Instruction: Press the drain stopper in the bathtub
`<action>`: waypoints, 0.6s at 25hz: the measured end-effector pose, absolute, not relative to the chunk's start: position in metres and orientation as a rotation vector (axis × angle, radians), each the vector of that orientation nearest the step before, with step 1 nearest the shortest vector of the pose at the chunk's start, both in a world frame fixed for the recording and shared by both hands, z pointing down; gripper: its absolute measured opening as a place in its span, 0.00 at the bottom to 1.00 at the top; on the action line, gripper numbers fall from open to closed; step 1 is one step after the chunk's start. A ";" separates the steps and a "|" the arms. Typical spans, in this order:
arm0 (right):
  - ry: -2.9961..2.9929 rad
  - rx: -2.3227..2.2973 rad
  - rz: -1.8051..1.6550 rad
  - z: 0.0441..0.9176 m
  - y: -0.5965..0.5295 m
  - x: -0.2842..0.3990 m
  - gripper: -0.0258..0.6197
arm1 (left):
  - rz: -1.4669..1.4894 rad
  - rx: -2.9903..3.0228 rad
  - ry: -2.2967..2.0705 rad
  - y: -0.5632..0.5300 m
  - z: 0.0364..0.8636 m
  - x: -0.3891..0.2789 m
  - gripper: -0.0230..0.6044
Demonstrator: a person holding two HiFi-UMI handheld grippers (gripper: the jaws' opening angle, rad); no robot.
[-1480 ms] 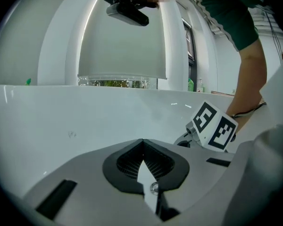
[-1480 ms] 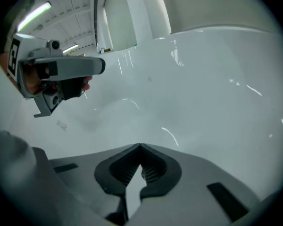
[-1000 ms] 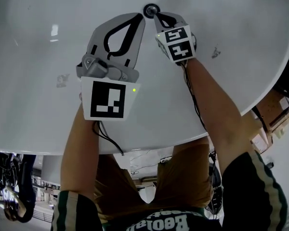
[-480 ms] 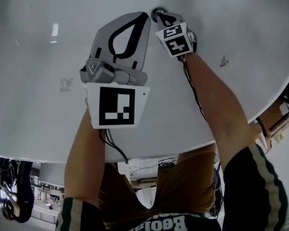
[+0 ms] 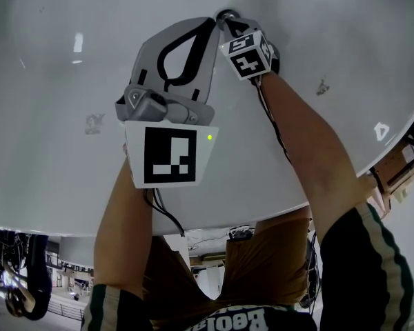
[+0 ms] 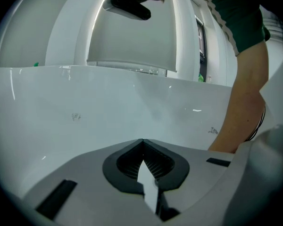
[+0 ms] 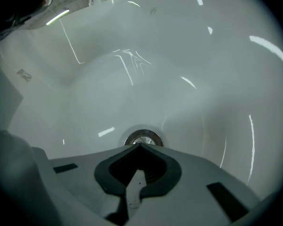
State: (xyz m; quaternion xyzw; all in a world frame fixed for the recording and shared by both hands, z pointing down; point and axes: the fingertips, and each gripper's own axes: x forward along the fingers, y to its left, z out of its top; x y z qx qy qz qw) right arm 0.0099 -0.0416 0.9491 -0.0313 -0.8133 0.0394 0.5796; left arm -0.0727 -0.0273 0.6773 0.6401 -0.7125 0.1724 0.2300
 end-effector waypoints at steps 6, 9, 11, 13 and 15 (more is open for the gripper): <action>-1.894 -0.037 0.163 0.954 -0.045 0.013 0.05 | 0.501 1.708 -1.942 -0.025 0.686 -0.076 0.04; -1.844 -0.058 0.111 0.954 -0.044 0.009 0.05 | 0.483 1.742 -1.919 -0.028 0.684 -0.072 0.04; -1.812 -0.063 0.050 0.955 -0.043 0.006 0.06 | 0.454 1.747 -1.913 -0.029 0.683 -0.071 0.04; -1.800 -0.068 0.025 0.957 -0.041 0.006 0.06 | 0.422 1.729 -1.900 -0.029 0.684 -0.070 0.04; -1.802 -0.080 0.033 0.959 -0.038 0.008 0.06 | 0.402 1.709 -1.867 -0.028 0.688 -0.071 0.04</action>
